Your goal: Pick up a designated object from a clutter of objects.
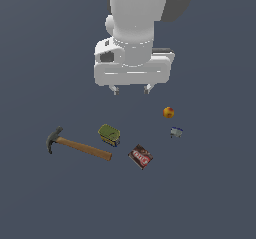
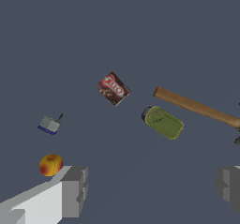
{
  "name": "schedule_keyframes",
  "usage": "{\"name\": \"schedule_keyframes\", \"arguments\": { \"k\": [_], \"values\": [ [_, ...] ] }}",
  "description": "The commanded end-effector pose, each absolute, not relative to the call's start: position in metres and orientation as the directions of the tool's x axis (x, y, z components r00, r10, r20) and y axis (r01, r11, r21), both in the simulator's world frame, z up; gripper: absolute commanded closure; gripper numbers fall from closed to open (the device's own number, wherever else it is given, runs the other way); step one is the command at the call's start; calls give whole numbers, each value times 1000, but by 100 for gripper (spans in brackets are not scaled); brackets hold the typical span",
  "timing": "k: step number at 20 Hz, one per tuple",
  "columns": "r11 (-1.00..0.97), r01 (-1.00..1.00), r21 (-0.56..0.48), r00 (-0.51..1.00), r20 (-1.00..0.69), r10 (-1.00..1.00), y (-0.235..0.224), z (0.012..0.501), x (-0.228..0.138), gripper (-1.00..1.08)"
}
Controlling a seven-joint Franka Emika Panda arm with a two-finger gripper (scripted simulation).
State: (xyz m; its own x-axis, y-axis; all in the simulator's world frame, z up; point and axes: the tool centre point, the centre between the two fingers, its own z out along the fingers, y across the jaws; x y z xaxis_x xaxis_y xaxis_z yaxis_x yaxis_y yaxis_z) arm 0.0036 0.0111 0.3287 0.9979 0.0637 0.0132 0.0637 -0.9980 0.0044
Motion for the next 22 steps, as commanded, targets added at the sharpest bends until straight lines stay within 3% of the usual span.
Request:
{"name": "schedule_keyframes", "arguments": {
  "k": [1, 22],
  "values": [
    [-998, 64, 4, 998, 13, 64, 11, 329, 4, -92],
    [-990, 134, 33, 991, 24, 135, -6, 333, 11, -92]
  ]
}}
